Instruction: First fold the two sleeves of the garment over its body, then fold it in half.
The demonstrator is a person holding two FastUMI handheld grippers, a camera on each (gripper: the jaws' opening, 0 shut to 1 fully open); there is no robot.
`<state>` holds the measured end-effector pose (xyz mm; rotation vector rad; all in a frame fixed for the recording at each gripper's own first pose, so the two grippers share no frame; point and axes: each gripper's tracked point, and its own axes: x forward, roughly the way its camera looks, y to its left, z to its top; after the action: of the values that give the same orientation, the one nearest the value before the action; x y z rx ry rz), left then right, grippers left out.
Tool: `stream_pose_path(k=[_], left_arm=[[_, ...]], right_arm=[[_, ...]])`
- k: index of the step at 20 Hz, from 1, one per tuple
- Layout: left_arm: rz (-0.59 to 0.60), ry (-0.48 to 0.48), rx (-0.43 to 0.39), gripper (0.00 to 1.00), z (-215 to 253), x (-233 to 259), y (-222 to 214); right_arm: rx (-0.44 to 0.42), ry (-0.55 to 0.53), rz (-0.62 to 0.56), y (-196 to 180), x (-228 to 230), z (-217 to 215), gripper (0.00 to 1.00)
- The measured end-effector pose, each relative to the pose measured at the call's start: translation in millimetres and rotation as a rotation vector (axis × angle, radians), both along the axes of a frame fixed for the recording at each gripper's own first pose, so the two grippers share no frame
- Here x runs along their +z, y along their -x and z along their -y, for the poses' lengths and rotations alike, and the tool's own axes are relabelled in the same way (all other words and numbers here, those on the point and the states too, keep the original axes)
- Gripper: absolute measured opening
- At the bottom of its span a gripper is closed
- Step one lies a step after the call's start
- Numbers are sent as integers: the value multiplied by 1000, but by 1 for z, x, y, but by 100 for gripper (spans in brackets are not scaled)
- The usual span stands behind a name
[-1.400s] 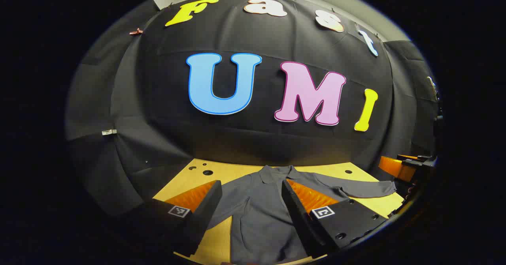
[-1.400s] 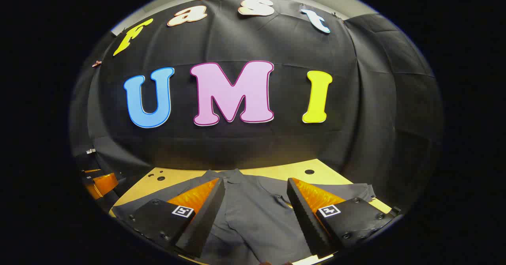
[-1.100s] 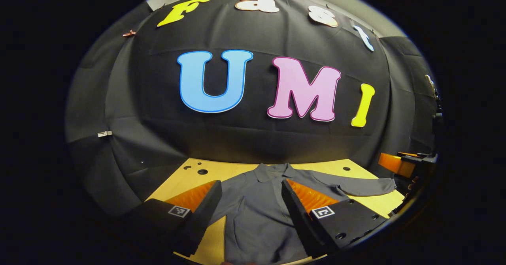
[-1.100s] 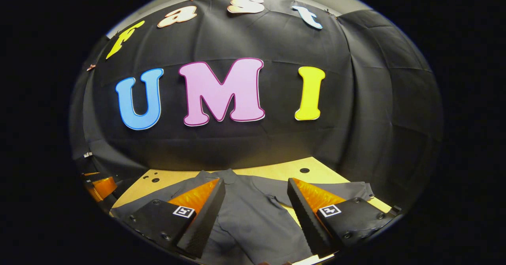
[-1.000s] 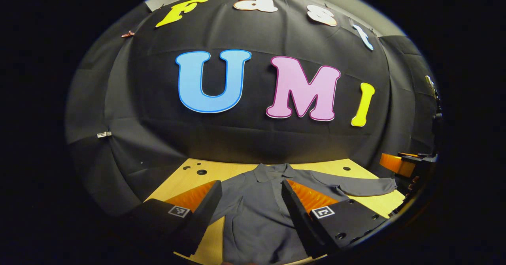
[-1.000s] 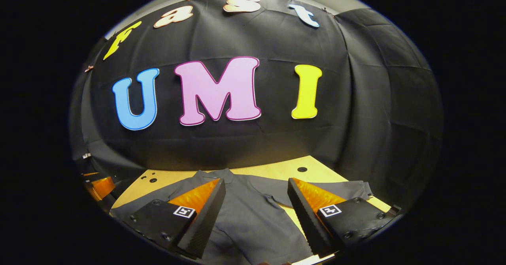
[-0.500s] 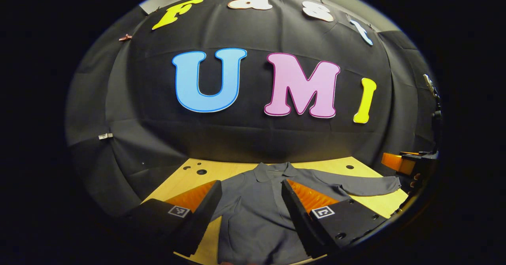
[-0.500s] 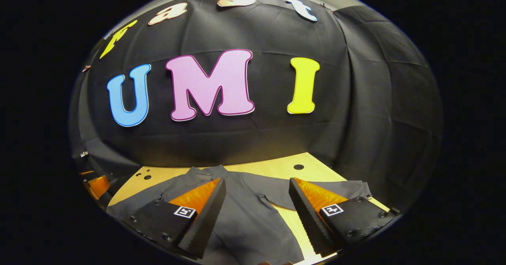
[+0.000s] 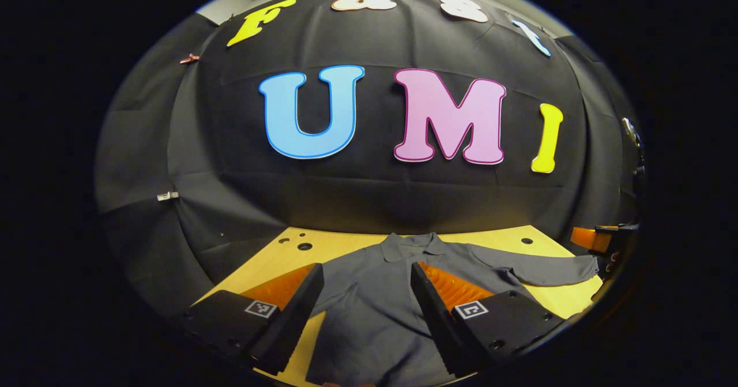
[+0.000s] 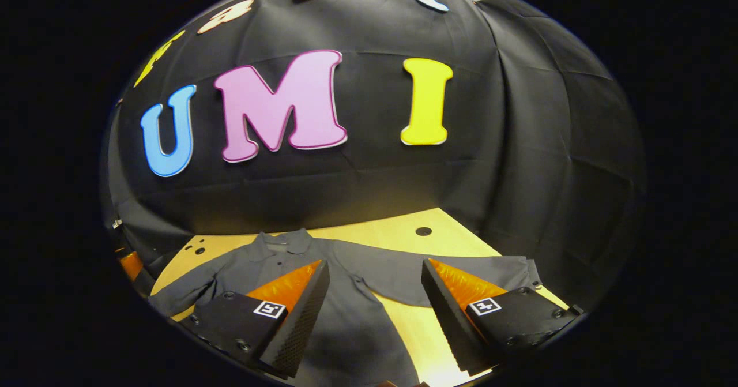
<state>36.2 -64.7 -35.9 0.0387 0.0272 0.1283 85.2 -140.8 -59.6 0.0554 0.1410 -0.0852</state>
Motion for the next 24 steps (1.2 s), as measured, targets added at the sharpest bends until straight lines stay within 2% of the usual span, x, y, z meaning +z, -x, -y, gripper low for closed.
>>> stream_pose_path(k=[7,12,16,24], left_arm=[[-52,24,10,96,21,-21,-4],[-90,-3,-2,96,30,-28,-6],[-123,-27,-6,96,27,-32,-8],[-151,-43,-24,96,37,-36,-19]], right_arm=[[-163,-28,-65,-25,-27,97,99],[-255,-53,-126,-32,-49,156,99],[-362,-60,-173,-36,-69,206,99],[-496,-129,-312,-44,-123,274,99]])
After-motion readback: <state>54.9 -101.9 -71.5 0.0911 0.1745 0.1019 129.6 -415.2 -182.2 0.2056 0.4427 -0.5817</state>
